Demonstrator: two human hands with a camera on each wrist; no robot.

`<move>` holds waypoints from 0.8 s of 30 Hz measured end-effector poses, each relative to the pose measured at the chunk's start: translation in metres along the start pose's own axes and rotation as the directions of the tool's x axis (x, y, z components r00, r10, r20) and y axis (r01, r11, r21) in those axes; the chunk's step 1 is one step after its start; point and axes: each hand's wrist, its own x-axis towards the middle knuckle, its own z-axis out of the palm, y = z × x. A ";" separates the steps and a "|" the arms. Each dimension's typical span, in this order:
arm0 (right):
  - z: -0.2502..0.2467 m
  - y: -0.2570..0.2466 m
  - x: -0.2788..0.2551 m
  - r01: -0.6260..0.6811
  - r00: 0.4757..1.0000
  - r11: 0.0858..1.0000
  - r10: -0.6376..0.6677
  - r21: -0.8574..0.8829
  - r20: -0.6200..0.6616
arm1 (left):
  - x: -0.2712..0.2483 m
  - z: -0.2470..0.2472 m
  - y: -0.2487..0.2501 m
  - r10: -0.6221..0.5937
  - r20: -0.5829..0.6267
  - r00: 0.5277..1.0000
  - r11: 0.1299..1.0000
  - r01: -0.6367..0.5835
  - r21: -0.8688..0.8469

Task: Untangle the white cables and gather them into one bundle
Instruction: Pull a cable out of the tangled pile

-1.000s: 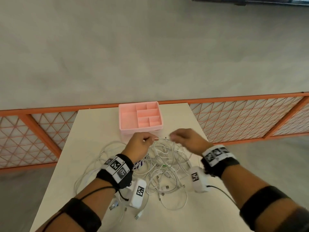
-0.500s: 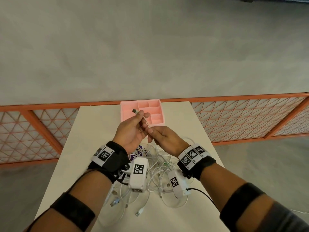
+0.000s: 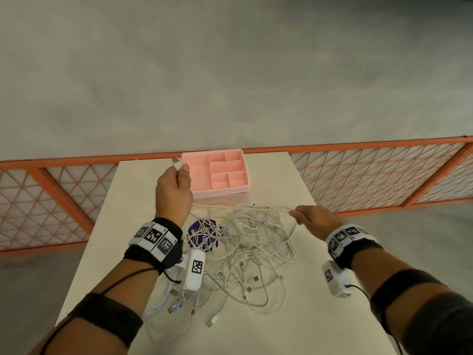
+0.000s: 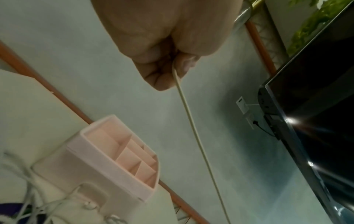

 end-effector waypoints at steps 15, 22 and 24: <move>-0.060 0.075 -0.001 -0.134 0.920 0.991 0.119 -0.016 -0.374 | -0.012 0.011 -0.003 0.044 0.011 0.999 0.998 -0.044 0.054; -0.021 0.075 -0.016 -0.322 0.947 0.945 0.322 -0.049 -0.014 | -0.005 -0.002 -0.006 -0.081 -0.073 0.994 0.994 0.076 -0.072; -0.010 0.076 -0.018 -0.382 0.923 0.924 0.381 0.004 0.059 | -0.005 -0.002 -0.007 -0.097 -0.071 0.993 0.992 0.091 -0.084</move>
